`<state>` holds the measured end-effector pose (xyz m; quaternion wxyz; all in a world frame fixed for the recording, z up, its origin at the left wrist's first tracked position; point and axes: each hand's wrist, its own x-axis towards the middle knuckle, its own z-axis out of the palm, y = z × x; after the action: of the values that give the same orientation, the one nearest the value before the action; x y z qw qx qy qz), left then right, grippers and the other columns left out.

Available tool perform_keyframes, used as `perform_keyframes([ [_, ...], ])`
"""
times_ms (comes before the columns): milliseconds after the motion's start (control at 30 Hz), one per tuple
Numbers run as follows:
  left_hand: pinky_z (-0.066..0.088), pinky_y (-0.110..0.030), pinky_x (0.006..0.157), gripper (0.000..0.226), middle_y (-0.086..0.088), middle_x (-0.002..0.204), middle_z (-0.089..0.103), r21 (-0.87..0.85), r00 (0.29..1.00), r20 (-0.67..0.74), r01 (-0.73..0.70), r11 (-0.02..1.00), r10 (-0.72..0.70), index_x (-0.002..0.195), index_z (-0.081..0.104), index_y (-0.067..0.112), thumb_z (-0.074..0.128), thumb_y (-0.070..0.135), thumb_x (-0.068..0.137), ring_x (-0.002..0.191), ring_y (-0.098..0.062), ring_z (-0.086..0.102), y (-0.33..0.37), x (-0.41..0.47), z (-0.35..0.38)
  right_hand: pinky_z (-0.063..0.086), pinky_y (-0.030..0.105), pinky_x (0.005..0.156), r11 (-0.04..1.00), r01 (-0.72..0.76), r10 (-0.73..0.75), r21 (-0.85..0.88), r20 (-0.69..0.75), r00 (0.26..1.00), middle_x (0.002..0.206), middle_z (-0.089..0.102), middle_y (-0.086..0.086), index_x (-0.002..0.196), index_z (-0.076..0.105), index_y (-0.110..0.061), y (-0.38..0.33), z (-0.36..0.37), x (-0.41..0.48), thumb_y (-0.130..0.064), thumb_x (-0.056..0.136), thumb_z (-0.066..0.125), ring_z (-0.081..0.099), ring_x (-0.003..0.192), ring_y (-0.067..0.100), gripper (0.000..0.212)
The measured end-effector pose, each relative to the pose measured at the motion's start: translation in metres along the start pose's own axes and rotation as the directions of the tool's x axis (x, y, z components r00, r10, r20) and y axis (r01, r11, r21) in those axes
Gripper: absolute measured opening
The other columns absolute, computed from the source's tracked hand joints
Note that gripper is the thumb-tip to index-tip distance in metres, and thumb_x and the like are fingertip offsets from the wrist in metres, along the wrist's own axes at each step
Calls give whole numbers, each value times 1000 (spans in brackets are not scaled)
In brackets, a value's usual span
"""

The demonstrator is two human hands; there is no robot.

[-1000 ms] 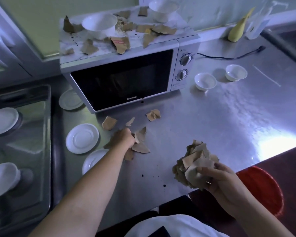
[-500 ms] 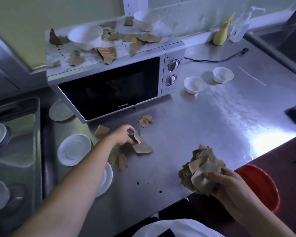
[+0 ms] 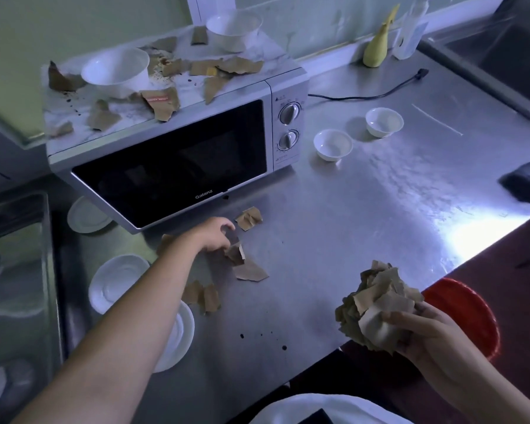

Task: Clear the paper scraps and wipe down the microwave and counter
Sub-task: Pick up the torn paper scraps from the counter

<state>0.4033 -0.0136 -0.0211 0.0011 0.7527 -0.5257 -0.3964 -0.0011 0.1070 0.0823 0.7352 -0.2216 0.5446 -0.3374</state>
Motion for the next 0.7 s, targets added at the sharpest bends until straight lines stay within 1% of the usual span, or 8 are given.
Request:
perform_keyframes([
  [67, 45, -28, 81, 41, -8, 116, 63, -103, 997, -70, 9, 995, -16, 118, 63, 18, 80, 22, 81, 94, -19, 60, 3, 4, 1, 60, 33, 59, 1000, -2, 2, 6, -7, 1000, 105, 72, 26, 113, 65, 6, -1, 0, 1, 5, 73, 64, 74, 82, 30, 40],
  [167, 48, -33, 83, 53, 1, 105, 61, -126, 996, -62, 57, 990, -65, 109, 59, 19, 86, 44, 71, 96, -19, 61, 10, 5, 12, 60, 32, 58, 1000, -1, 1, 12, -10, 1000, 106, 72, 26, 115, 65, 6, -5, 1, 3, 5, 73, 64, 74, 82, 29, 42],
  [200, 49, -36, 84, 55, 1, 105, 60, -98, 996, -50, 66, 993, -72, 108, 57, 19, 88, 43, 68, 98, -21, 61, 12, 5, 17, 61, 32, 59, 1000, -3, 3, 11, -7, 1000, 107, 72, 26, 115, 65, 6, -6, 1, 4, 5, 73, 64, 74, 83, 29, 41],
  [333, 55, -38, 86, 54, -5, 108, 63, -51, 996, -51, 67, 996, -70, 106, 54, 19, 90, 21, 66, 100, -26, 62, 8, 7, 29, 63, 34, 64, 1000, -10, 10, 6, 3, 1000, 110, 72, 26, 116, 64, 6, -10, 3, 8, 5, 74, 64, 73, 88, 31, 42],
  [467, 51, -32, 72, 48, 1, 91, 57, -77, 997, -60, 47, 996, -51, 101, 56, 22, 89, 19, 67, 88, -23, 60, 5, 10, 32, 61, 40, 73, 1000, -22, 22, -6, -16, 1000, 111, 72, 25, 117, 64, 5, -11, 1, 12, 3, 73, 64, 72, 93, 34, 45],
  [567, 46, -30, 67, 42, -3, 92, 59, -61, 997, -78, 13, 998, -18, 100, 58, 22, 85, 17, 68, 81, -23, 57, 2, 11, 38, 63, 39, 71, 999, -39, 39, 7, -26, 999, 111, 72, 24, 118, 64, 4, -10, 0, 14, 4, 74, 64, 72, 94, 35, 44],
  [633, 49, -35, 73, 35, -10, 100, 65, -28, 995, -104, -7, 1000, 4, 95, 60, 23, 83, 18, 69, 91, -30, 59, -1, 13, 41, 64, 38, 70, 999, -44, 44, 13, -29, 999, 111, 72, 24, 118, 64, 5, -9, 1, 16, 4, 74, 64, 73, 92, 34, 44],
  [700, 51, -38, 79, 25, -12, 100, 67, 1, 990, -142, -22, 1000, 22, 86, 61, 25, 82, 22, 71, 102, -35, 59, -2, 15, 44, 63, 38, 71, 999, -47, 48, 16, -30, 998, 111, 72, 24, 119, 63, 5, -9, 1, 19, 4, 74, 65, 73, 92, 34, 44],
])
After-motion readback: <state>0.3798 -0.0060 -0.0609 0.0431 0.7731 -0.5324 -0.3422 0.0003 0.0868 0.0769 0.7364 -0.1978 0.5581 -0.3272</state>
